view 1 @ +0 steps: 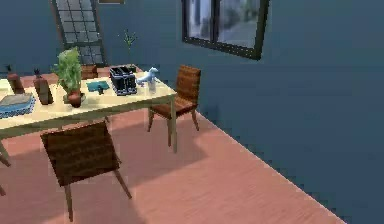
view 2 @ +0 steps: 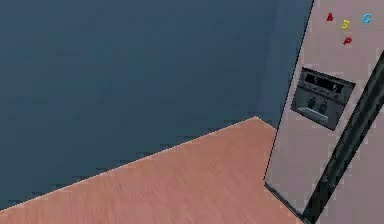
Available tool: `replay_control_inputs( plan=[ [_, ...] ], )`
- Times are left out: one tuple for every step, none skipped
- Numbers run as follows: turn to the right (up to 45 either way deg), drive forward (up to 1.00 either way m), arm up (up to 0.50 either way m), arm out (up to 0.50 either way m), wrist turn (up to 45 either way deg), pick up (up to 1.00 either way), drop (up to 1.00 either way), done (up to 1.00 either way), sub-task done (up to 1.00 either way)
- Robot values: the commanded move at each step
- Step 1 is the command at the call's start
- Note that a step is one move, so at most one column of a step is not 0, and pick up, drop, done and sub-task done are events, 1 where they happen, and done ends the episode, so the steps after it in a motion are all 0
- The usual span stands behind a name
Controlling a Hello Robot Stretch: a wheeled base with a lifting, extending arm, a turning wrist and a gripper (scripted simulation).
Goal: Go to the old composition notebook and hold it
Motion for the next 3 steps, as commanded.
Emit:
replay_control_inputs(
  plan=[
    [-39.0,0.0,0.0,0.0,0.0,0.0,0.0,0.0,0.0],
    [0.0,0.85,0.0,0.0,0.0,0.0,0.0,0.0,0.0],
    [-45.0,0.0,0.0,0.0,0.0,0.0,0.0,0.0,0.0]
  ],
)
